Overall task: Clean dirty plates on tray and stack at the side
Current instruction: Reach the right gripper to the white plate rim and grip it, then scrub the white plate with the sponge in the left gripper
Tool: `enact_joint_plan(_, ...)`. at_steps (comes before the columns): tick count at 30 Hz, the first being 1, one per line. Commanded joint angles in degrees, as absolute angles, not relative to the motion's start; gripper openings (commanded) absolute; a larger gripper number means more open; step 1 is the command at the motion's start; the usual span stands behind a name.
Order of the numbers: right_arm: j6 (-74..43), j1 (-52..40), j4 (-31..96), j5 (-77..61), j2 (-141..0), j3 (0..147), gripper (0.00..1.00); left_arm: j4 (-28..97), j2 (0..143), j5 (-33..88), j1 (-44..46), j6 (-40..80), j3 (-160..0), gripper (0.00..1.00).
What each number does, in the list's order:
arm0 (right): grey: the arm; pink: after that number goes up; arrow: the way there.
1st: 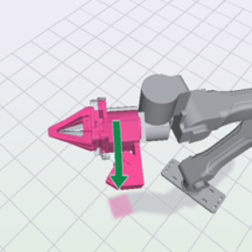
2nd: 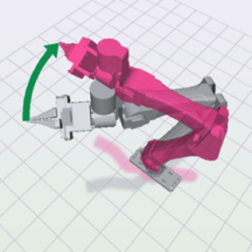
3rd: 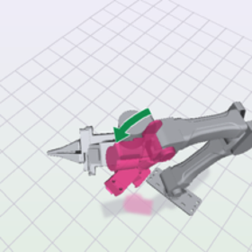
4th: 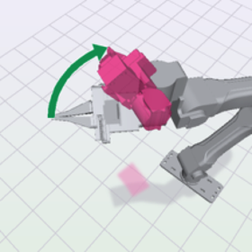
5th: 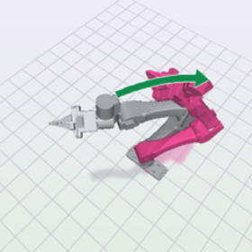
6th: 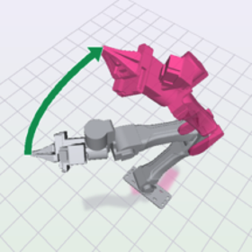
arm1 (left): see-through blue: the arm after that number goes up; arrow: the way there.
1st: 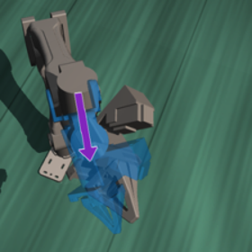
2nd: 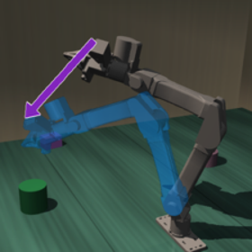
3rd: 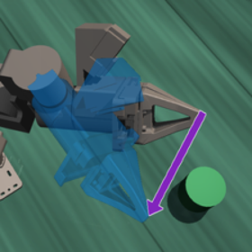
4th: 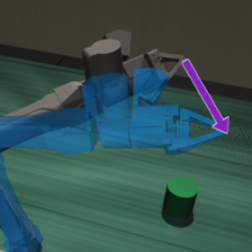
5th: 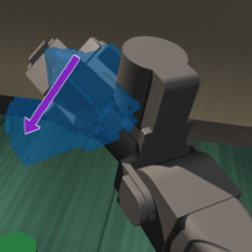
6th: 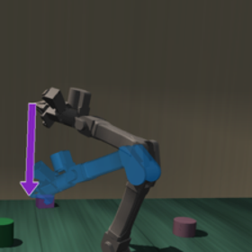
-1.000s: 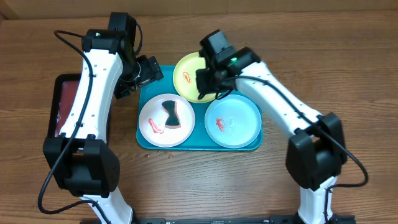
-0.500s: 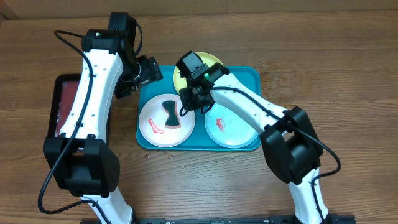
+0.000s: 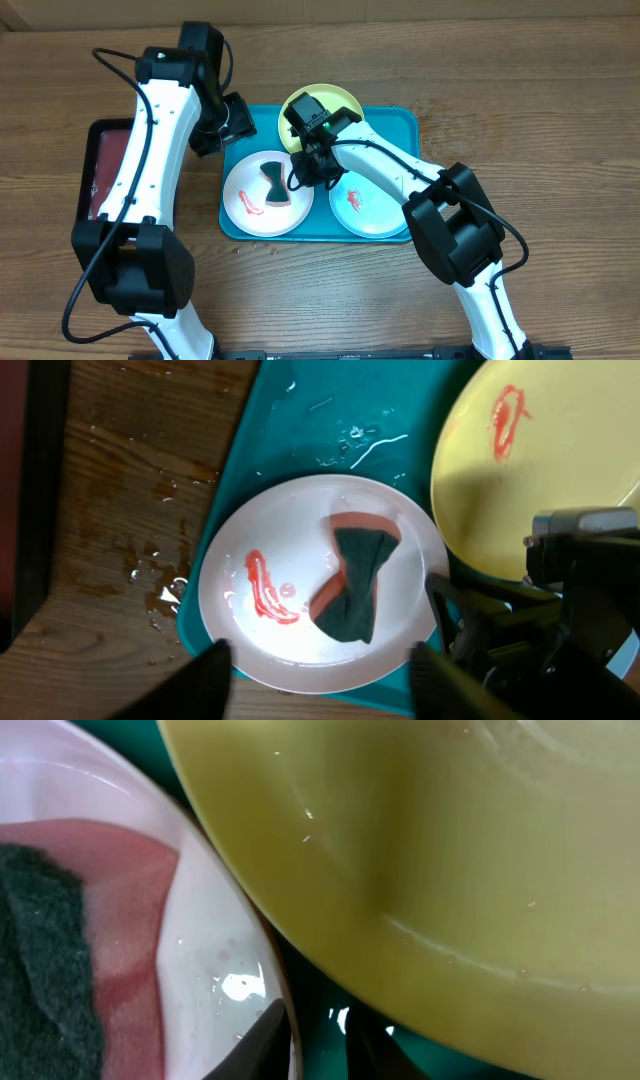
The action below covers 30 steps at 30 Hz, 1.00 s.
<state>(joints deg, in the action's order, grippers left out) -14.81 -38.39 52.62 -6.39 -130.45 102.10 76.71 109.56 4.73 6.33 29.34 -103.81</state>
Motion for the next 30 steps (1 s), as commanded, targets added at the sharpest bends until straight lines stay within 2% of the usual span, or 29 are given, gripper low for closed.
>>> enact_joint_plan(1,-14.61,-38.28,52.56,-6.68,-130.34,102.69,0.13,76.66,111.61,6.02,7.68,28.69,-102.13,0.47)
enact_joint_plan(5,-14.63,-38.28,52.66,-6.68,-130.34,102.69,0.12,75.81,115.04,7.73,9.06,28.67,-99.61,0.46)
enact_joint_plan(10,-14.79,-38.2,52.77,-6.68,-130.34,102.69,0.13,74.17,119.33,9.26,10.17,25.17,-97.73,0.5)
enact_joint_plan(12,-14.79,-38.2,52.77,-6.68,-130.34,102.69,0.13,73.67,121.05,9.32,10.26,24.36,-97.73,0.49)
enact_joint_plan(13,-14.79,-38.2,52.8,-6.68,-130.34,102.69,0.13,73.01,122.67,9.34,10.17,23.75,-97.73,0.44)
enact_joint_plan(15,-14.79,-38.2,52.82,-6.68,-130.34,102.69,0.13,72.55,124.14,10.57,9.74,23.05,-97.73,0.41)
enact_joint_plan(20,-14.79,-38.2,52.75,-6.66,-130.34,102.69,0.13,71.9,126.72,17.74,8.95,15.81,-97.6,0.43)
enact_joint_plan(30,-14.76,-38.2,52.6,-6.48,-130.34,102.69,0.14,71.29,127.17,17.76,9.41,14.17,-97.25,0.44)
